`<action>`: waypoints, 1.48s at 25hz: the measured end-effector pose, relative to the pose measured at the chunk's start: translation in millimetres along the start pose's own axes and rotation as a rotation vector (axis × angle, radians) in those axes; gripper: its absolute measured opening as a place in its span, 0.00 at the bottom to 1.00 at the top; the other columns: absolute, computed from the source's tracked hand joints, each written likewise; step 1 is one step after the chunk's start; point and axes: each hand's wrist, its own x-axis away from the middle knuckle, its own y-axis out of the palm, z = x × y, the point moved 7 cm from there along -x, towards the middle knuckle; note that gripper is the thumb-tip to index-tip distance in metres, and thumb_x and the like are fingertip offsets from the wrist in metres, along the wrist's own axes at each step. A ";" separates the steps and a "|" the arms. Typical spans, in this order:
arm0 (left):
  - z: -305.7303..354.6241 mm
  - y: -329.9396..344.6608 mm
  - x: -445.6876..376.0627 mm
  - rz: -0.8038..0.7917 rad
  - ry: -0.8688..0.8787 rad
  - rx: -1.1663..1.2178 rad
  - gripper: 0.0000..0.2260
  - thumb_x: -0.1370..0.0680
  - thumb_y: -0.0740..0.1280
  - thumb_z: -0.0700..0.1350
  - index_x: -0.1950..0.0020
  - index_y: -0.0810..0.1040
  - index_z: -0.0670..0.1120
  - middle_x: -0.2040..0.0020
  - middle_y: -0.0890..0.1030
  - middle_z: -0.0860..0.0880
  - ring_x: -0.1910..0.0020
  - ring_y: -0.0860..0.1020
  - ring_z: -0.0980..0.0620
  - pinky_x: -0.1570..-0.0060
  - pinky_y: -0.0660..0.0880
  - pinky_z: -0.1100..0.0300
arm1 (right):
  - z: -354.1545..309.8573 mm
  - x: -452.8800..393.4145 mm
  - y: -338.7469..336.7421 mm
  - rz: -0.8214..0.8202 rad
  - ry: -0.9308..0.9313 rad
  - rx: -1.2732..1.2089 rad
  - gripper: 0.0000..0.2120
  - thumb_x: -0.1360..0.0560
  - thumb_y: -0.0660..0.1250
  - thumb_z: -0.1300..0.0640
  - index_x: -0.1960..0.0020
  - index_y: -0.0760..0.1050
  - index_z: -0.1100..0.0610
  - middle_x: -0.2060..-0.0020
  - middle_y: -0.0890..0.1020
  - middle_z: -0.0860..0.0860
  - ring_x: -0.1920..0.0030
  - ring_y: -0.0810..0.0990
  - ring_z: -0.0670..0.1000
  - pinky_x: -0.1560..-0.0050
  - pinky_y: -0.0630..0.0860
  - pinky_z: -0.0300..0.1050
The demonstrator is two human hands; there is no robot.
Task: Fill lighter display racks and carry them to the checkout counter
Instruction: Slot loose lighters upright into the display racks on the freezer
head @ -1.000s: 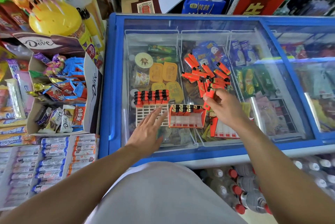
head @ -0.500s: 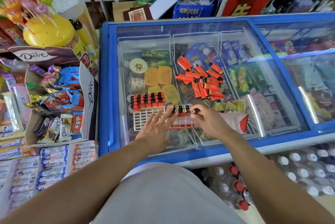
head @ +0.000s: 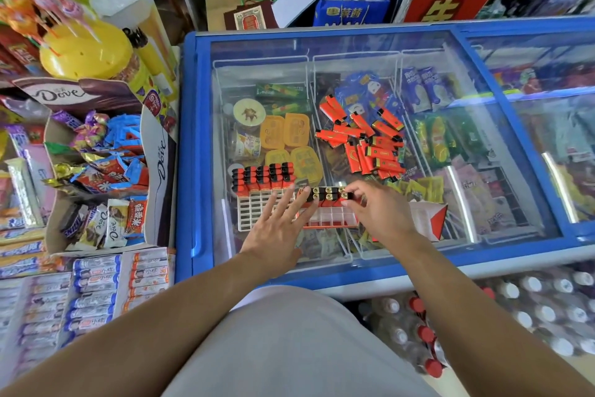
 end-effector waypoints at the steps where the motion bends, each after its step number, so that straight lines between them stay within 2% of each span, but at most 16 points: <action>1: 1.0 -3.7 -1.5 0.039 0.015 -0.029 0.42 0.19 0.61 0.57 0.18 0.34 0.51 0.19 0.31 0.47 0.23 0.26 0.43 0.22 0.34 0.42 | 0.8 -0.8 -0.4 -0.001 -0.005 -0.015 0.11 0.25 0.74 0.47 0.44 0.79 0.46 0.56 0.83 0.42 0.62 0.77 0.41 0.65 0.71 0.35; 3: 3.6 -11.7 -6.8 0.082 0.044 -0.017 0.40 0.19 0.60 0.55 0.18 0.36 0.50 0.18 0.35 0.47 0.22 0.28 0.44 0.23 0.32 0.45 | 2.0 -1.9 -1.4 0.005 -0.014 -0.030 0.11 0.26 0.75 0.48 0.45 0.80 0.46 0.57 0.82 0.42 0.63 0.77 0.41 0.65 0.72 0.35; 5: 7.7 -17.6 -16.7 0.074 0.060 0.007 0.40 0.18 0.61 0.54 0.18 0.36 0.49 0.18 0.35 0.47 0.20 0.31 0.45 0.24 0.30 0.49 | 3.3 -2.0 -2.6 0.020 -0.026 -0.037 0.11 0.27 0.75 0.49 0.46 0.80 0.46 0.58 0.82 0.41 0.63 0.77 0.41 0.65 0.73 0.36; 8: 16.1 -22.8 -33.3 0.070 0.055 -0.002 0.43 0.19 0.65 0.52 0.18 0.35 0.46 0.17 0.37 0.46 0.19 0.37 0.46 0.23 0.32 0.51 | 5.2 -0.9 -2.3 0.033 -0.043 -0.052 0.08 0.27 0.75 0.49 0.49 0.81 0.46 0.59 0.82 0.41 0.63 0.76 0.40 0.64 0.74 0.37; 12: 20.5 -25.4 -46.7 0.039 0.008 -0.091 0.48 0.20 0.68 0.49 0.19 0.31 0.44 0.17 0.41 0.44 0.18 0.45 0.44 0.21 0.41 0.49 | 4.0 3.4 3.5 0.007 -0.049 -0.035 0.02 0.25 0.73 0.48 0.53 0.82 0.45 0.59 0.81 0.40 0.66 0.72 0.39 0.66 0.63 0.29; 13: 20.7 -26.1 -48.2 0.039 0.002 -0.105 0.48 0.21 0.68 0.47 0.19 0.31 0.44 0.17 0.43 0.44 0.19 0.48 0.44 0.21 0.44 0.49 | 3.2 4.0 2.4 0.014 -0.047 -0.063 0.02 0.25 0.72 0.48 0.54 0.82 0.46 0.60 0.80 0.39 0.66 0.72 0.39 0.66 0.62 0.29; 15: 20.5 -25.3 -51.5 0.041 -0.005 -0.117 0.49 0.22 0.68 0.43 0.20 0.30 0.46 0.18 0.50 0.44 0.21 0.56 0.43 0.22 0.52 0.49 | 7.5 -1.3 -8.2 0.071 -0.011 -0.152 0.02 0.24 0.72 0.50 0.54 0.82 0.47 0.59 0.80 0.39 0.65 0.75 0.40 0.65 0.69 0.33; 18: 18.9 -22.3 -54.7 0.060 -0.015 -0.121 0.51 0.24 0.70 0.41 0.20 0.29 0.47 0.24 0.62 0.43 0.28 0.64 0.43 0.25 0.61 0.49 | 33.3 -23.8 -24.6 0.163 0.117 -0.124 0.04 0.23 0.70 0.53 0.49 0.81 0.48 0.53 0.83 0.44 0.59 0.80 0.45 0.62 0.78 0.43; 22: 18.1 -19.0 -57.5 0.083 -0.044 -0.134 0.55 0.24 0.72 0.43 0.22 0.25 0.46 0.27 0.64 0.43 0.31 0.66 0.43 0.27 0.63 0.50 | 70.2 -65.9 -27.3 0.095 0.235 0.063 0.15 0.24 0.70 0.58 0.37 0.77 0.51 0.40 0.78 0.51 0.43 0.79 0.55 0.54 0.78 0.49; 25: 15.6 -18.6 -60.0 0.091 -0.082 -0.102 0.55 0.24 0.73 0.45 0.23 0.25 0.46 0.25 0.62 0.43 0.30 0.65 0.43 0.26 0.62 0.50 | 81.4 -92.3 -17.4 -0.035 0.241 0.173 0.17 0.22 0.69 0.55 0.34 0.75 0.51 0.38 0.77 0.52 0.39 0.76 0.55 0.48 0.78 0.52; 27: 13.9 -19.6 -57.6 0.103 -0.066 -0.051 0.51 0.22 0.71 0.45 0.20 0.29 0.47 0.21 0.56 0.43 0.25 0.60 0.43 0.23 0.56 0.50 | 86.6 -103.8 -11.5 -0.074 0.241 0.215 0.16 0.22 0.69 0.54 0.34 0.76 0.51 0.38 0.78 0.52 0.38 0.76 0.55 0.46 0.77 0.52; 30: 6.6 -15.7 -40.6 0.097 -0.004 0.034 0.43 0.18 0.64 0.50 0.19 0.31 0.50 0.17 0.41 0.47 0.18 0.42 0.46 0.21 0.40 0.51 | 97.0 -115.3 -5.7 -0.143 0.245 0.223 0.17 0.23 0.72 0.54 0.36 0.77 0.51 0.40 0.79 0.52 0.39 0.76 0.55 0.43 0.76 0.53; 32: -5.0 -4.9 -23.3 0.086 0.007 0.064 0.39 0.16 0.58 0.54 0.21 0.28 0.53 0.19 0.33 0.49 0.21 0.31 0.51 0.22 0.34 0.51 | 101.7 -119.6 -4.8 -0.179 0.230 0.258 0.18 0.24 0.73 0.52 0.36 0.78 0.51 0.41 0.80 0.53 0.40 0.77 0.55 0.43 0.76 0.53; 34: -16.1 3.3 -9.7 0.097 -0.001 0.083 0.39 0.16 0.56 0.54 0.22 0.26 0.54 0.19 0.33 0.49 0.22 0.27 0.53 0.23 0.33 0.51 | 100.7 -121.7 -5.5 -0.188 0.201 0.314 0.18 0.24 0.73 0.50 0.36 0.77 0.52 0.41 0.80 0.53 0.39 0.77 0.55 0.44 0.76 0.52; 37: -18.7 9.0 -2.4 0.118 -0.004 0.071 0.41 0.17 0.58 0.54 0.21 0.26 0.54 0.18 0.35 0.47 0.21 0.29 0.52 0.24 0.34 0.51 | 84.0 -116.2 -19.0 -0.080 0.141 0.268 0.17 0.22 0.69 0.49 0.36 0.74 0.54 0.47 0.83 0.52 0.44 0.80 0.55 0.49 0.78 0.51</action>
